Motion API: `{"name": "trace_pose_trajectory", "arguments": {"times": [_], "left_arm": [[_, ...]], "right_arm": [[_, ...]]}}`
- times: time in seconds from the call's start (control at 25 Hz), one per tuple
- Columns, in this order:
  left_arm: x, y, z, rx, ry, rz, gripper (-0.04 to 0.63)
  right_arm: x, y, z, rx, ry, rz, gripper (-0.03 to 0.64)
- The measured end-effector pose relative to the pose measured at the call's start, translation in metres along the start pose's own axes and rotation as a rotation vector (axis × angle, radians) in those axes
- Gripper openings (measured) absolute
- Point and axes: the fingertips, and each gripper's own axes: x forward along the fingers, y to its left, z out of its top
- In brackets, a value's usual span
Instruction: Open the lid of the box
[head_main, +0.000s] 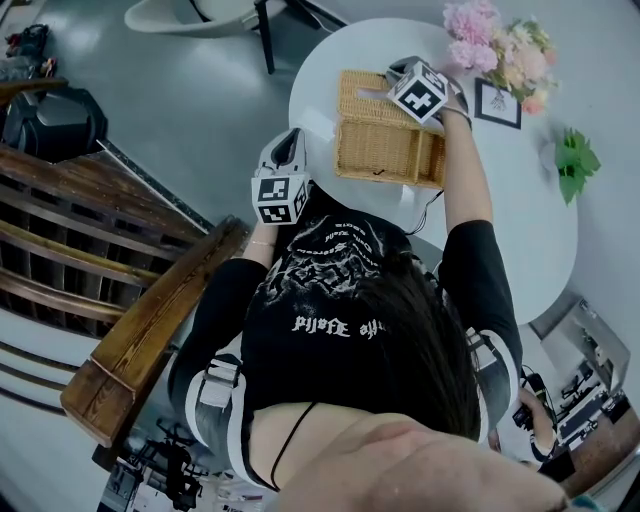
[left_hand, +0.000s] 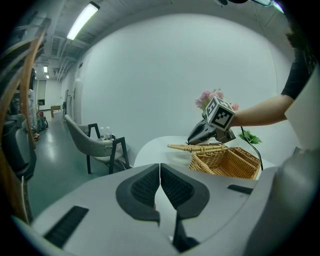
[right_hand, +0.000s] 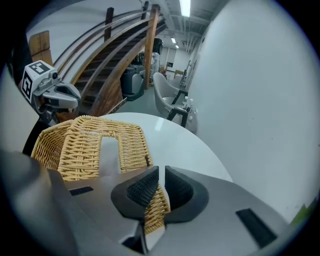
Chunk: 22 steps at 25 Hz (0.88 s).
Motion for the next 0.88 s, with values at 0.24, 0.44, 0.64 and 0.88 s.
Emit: {"name": "trace_pose_trajectory", "arguments": {"times": [0.24, 0.44, 0.64, 0.88], "left_arm": [[-0.001, -0.004, 0.002, 0.002, -0.010, -0.005, 0.025], [-0.004, -0.012, 0.006, 0.008, -0.028, -0.019, 0.025], [-0.012, -0.021, 0.016, -0.032, -0.075, -0.044, 0.025], [-0.026, -0.033, 0.025, -0.013, -0.114, -0.075, 0.025]], "right_arm": [[-0.016, -0.014, 0.003, 0.062, -0.060, -0.063, 0.127], [-0.043, -0.018, 0.010, 0.139, -0.165, -0.138, 0.127], [-0.071, -0.005, 0.011, 0.165, -0.234, -0.208, 0.127], [-0.108, 0.014, 0.012, 0.239, -0.327, -0.301, 0.127]]}}
